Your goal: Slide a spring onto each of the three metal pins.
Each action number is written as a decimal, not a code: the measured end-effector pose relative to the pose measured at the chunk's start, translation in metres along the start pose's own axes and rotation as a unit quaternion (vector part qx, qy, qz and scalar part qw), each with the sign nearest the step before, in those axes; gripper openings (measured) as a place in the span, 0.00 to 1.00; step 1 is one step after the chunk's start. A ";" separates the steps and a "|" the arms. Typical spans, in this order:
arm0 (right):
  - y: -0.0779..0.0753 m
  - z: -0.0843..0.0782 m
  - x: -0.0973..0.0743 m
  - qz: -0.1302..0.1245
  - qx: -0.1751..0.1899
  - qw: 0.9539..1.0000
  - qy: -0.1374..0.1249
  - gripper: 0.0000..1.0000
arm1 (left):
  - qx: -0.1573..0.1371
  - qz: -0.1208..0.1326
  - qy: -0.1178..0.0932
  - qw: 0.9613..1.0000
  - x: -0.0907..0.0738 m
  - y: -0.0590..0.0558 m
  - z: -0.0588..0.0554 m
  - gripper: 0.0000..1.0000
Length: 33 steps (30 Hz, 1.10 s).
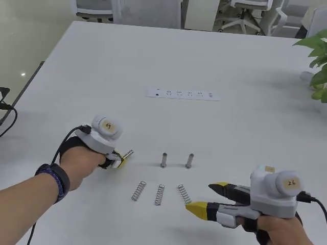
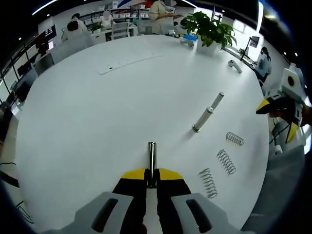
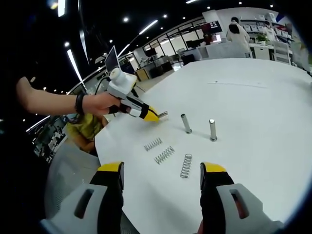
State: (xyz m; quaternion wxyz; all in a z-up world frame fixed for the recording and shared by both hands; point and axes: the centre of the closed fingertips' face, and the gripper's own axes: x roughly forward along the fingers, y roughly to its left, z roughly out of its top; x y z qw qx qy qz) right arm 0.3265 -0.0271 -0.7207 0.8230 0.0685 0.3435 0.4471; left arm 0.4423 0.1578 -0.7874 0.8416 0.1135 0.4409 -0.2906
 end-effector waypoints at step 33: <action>0.029 0.043 0.064 0.066 0.022 0.997 -0.025 0.51 | -0.005 0.009 -0.074 0.997 -0.043 -0.022 0.008 0.00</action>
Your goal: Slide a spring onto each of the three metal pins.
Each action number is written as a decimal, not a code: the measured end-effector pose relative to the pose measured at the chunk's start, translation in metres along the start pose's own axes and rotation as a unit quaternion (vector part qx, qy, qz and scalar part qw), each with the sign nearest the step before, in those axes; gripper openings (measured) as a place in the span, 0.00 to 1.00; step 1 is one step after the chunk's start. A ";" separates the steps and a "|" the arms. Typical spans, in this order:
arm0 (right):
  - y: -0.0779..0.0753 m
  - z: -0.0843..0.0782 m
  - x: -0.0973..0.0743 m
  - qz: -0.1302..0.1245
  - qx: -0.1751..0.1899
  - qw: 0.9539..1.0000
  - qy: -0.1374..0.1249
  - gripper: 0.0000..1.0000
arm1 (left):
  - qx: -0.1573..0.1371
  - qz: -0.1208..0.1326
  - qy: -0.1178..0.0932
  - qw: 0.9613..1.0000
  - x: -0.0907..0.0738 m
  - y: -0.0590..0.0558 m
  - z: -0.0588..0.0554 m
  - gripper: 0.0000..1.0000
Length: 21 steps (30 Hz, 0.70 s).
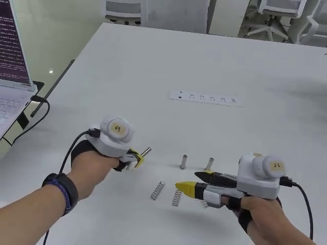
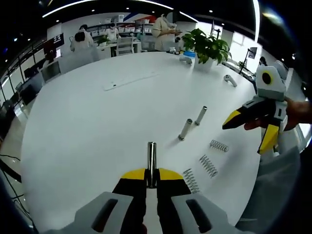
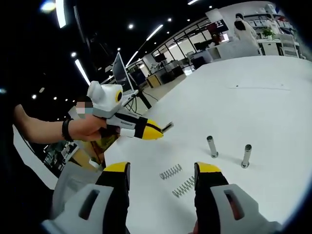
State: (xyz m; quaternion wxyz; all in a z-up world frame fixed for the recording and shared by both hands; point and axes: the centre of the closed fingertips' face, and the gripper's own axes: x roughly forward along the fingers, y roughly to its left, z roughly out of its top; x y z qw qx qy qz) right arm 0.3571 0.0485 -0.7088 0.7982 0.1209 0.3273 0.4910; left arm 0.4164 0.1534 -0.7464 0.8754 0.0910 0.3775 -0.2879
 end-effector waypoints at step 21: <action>-0.001 0.019 0.025 0.015 0.055 0.998 -0.033 0.40 | 0.010 -0.018 -0.039 0.999 -0.017 -0.040 0.016 0.00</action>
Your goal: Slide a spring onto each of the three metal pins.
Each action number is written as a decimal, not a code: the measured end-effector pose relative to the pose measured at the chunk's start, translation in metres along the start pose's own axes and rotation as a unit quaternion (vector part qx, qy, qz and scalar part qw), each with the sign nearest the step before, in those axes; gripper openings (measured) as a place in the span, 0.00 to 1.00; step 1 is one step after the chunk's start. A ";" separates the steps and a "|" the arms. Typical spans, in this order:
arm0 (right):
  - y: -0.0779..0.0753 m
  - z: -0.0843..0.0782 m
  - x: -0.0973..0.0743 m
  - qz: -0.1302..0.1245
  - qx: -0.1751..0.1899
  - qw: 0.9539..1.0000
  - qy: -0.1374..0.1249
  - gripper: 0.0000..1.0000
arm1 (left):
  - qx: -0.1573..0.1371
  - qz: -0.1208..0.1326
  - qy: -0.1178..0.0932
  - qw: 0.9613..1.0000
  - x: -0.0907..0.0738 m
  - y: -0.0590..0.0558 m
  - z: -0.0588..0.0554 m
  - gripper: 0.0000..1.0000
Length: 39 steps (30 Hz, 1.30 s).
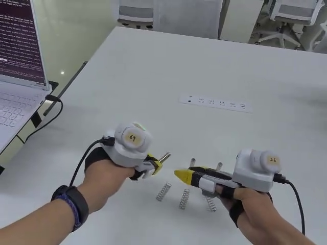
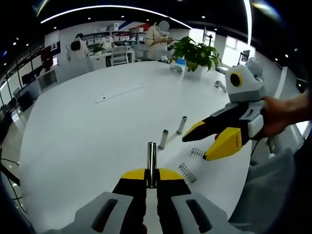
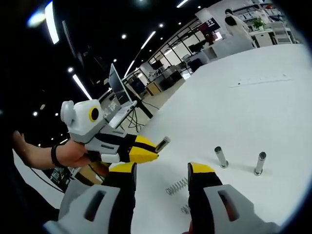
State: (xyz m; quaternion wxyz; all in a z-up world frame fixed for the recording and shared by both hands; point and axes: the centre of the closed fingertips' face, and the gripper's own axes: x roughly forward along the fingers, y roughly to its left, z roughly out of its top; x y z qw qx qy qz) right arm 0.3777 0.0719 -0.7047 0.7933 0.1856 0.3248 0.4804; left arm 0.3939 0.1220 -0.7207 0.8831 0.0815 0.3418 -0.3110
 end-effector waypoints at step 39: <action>0.010 0.011 0.017 0.013 0.018 1.000 -0.010 0.12 | 0.025 -0.028 -0.027 0.999 -0.009 -0.040 0.011 0.00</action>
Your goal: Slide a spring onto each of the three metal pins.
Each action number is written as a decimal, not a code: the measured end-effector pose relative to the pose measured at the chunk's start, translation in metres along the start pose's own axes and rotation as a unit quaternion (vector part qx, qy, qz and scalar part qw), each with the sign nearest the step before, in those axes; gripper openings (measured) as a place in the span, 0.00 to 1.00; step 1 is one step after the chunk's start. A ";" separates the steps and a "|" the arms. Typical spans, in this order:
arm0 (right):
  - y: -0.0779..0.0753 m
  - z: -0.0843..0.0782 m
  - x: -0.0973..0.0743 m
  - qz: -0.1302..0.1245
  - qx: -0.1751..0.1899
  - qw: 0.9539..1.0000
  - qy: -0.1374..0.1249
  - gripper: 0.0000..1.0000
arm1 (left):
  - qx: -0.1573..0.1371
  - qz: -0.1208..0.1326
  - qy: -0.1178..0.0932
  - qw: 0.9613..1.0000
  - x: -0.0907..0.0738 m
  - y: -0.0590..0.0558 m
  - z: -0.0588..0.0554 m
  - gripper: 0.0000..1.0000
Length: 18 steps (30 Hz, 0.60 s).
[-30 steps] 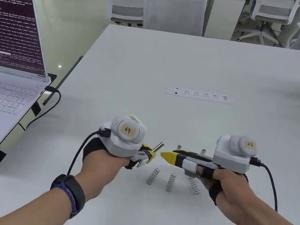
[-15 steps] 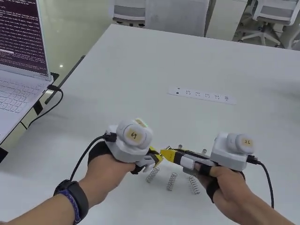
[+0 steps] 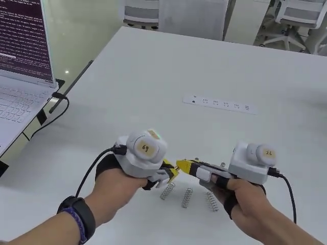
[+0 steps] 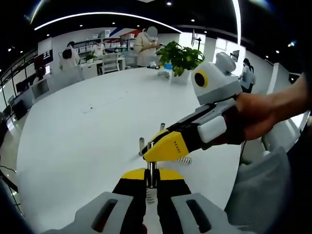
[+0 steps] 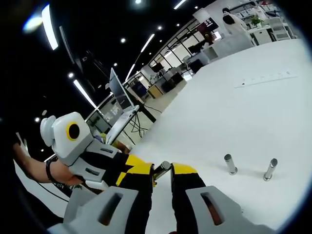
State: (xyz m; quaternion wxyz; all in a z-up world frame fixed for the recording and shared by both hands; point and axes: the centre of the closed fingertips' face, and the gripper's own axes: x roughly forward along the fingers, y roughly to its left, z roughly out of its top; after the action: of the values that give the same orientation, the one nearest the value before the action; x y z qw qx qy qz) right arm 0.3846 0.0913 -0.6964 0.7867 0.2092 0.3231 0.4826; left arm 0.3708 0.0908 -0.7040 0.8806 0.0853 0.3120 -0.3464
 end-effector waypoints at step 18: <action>0.015 0.006 0.003 0.008 -0.035 0.999 0.036 0.06 | -0.004 0.002 -0.009 1.000 0.000 0.002 -0.001 0.00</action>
State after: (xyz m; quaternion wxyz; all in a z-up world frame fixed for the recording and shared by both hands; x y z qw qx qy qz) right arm 0.3800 0.1004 -0.6834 0.7775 0.1665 0.3321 0.5074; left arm 0.3716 0.0921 -0.7050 0.8845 0.0795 0.3051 -0.3440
